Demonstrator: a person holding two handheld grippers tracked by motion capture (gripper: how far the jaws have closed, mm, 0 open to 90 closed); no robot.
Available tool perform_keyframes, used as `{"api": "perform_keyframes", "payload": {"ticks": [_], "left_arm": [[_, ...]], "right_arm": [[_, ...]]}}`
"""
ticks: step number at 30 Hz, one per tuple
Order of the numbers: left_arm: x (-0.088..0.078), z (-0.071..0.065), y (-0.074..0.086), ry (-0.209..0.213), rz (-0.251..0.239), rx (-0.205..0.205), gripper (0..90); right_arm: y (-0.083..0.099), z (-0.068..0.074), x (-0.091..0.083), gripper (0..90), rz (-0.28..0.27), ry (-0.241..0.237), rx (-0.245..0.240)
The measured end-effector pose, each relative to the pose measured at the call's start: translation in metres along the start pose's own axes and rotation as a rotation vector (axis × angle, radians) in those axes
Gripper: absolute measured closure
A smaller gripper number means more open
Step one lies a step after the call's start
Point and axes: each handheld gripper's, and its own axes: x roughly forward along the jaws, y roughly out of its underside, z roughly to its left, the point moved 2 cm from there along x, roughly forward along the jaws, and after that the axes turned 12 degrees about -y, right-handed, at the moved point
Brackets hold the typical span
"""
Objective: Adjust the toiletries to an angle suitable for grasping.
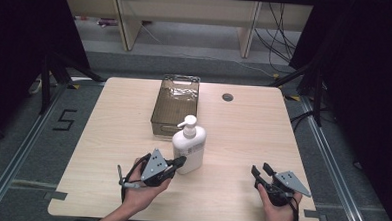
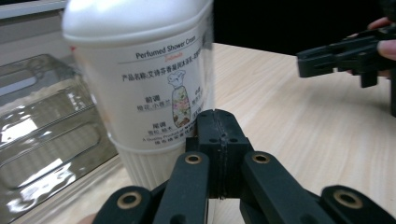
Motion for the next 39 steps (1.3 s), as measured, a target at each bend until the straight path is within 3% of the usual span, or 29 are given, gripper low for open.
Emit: {"api": "perform_keyframes", "payload": {"ticks": [13,14,20,21,25,31,34,35,36,39], "left_arm": [[0.006,0.018,0.003,-0.064,0.013,-0.03,89.6],[0.007,0.019,0.003,-0.067,0.014,-0.031,89.5],[0.01,0.025,0.004,-0.096,0.012,-0.042,89.5],[0.01,0.026,0.004,-0.098,0.011,-0.041,89.5],[0.009,0.025,0.004,-0.104,-0.001,-0.044,88.3],[-0.004,0.015,-0.004,-0.123,-0.058,-0.046,73.7],[-0.015,0.012,-0.016,-0.167,-0.122,-0.048,61.5],[-0.018,0.012,-0.021,-0.184,-0.144,-0.06,58.8],[-0.019,0.013,-0.025,-0.197,-0.158,-0.065,55.1],[-0.019,0.015,-0.036,-0.222,-0.198,-0.092,46.1]], "right_arm": [[0.0,0.001,0.001,51.6,-0.01,0.0,0.023],[0.0,-0.001,0.0,51.5,-0.009,0.007,-0.002],[0.0,-0.001,0.0,51.4,-0.011,0.009,-0.002],[0.0,0.001,0.001,51.4,-0.01,0.0,0.024],[0.0,-0.001,0.0,51.2,-0.008,0.007,0.0],[0.0,0.0,0.0,50.3,-0.005,0.003,0.004],[0.0,-0.001,0.0,49.4,-0.01,-0.003,-0.007],[0.0,0.001,-0.001,49.1,-0.006,0.022,0.021],[0.0,-0.001,-0.001,48.6,-0.005,0.015,0.0],[0.0,0.0,-0.002,47.4,0.004,0.023,0.013]]}}
